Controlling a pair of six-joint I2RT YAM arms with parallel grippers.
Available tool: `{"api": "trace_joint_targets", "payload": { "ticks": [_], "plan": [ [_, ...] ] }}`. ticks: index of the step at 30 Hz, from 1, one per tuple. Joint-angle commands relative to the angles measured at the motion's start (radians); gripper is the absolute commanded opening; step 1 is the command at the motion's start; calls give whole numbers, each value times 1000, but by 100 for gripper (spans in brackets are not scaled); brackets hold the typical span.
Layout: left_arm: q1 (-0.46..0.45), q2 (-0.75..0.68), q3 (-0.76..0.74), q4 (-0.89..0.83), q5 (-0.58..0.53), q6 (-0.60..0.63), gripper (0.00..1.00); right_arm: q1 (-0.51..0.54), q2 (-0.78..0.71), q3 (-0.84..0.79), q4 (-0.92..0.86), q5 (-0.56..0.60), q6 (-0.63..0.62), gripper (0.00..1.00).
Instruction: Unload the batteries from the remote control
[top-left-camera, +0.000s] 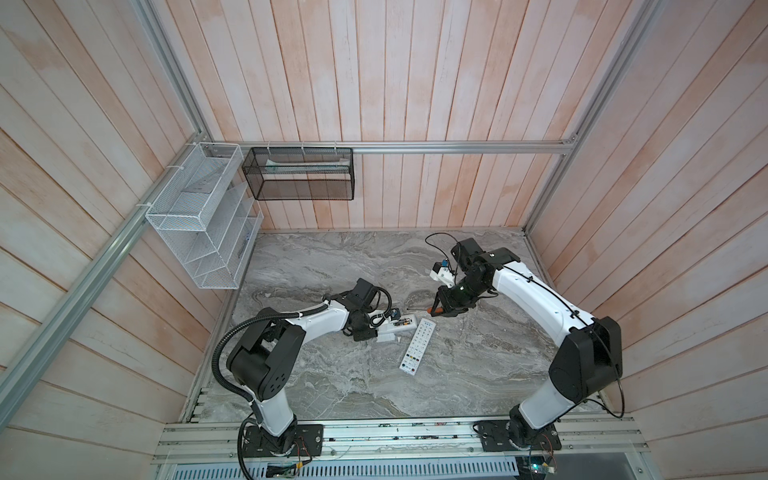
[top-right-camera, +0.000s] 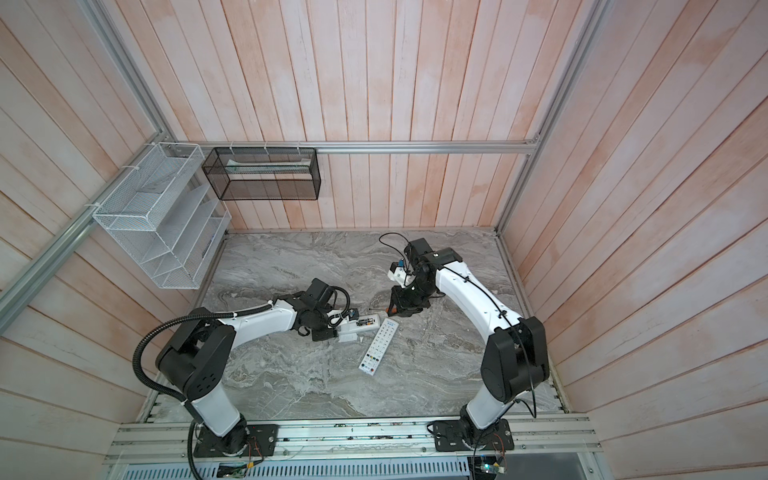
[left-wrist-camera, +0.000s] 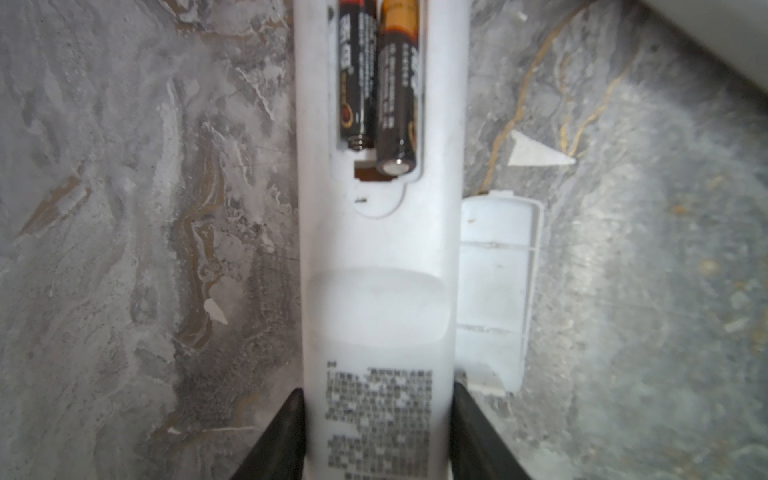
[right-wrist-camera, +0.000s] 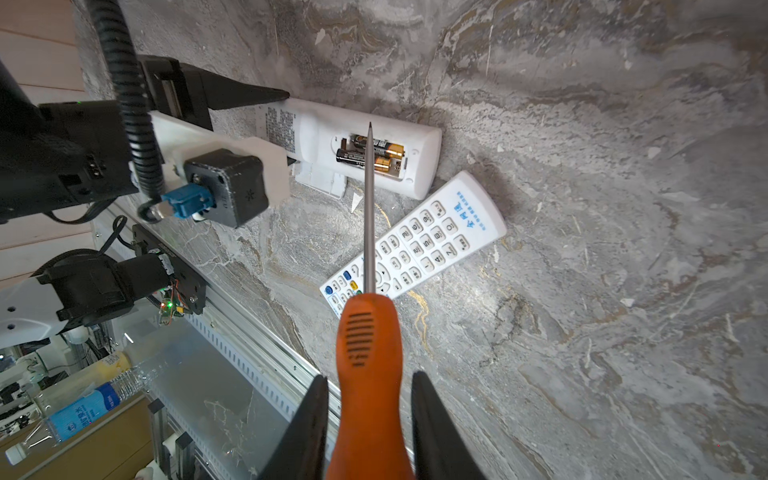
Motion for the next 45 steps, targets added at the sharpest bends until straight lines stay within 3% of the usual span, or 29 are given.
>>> {"api": "trace_joint_targets", "payload": {
  "ticks": [1, 11, 33, 45],
  "plan": [
    [-20, 26, -19, -46, 50, 6, 21, 2, 22, -21, -23, 12, 7, 0],
    [-21, 20, -23, -44, 56, 7, 21, 2, 37, -43, -26, 63, 15, 0],
    [-21, 19, -26, -42, 61, 9, 20, 13, 4, -72, -17, 1, 16, 0],
    [-21, 15, -31, -42, 60, 9, 20, 19, 6, -87, -14, 33, 24, 0]
  ]
}}
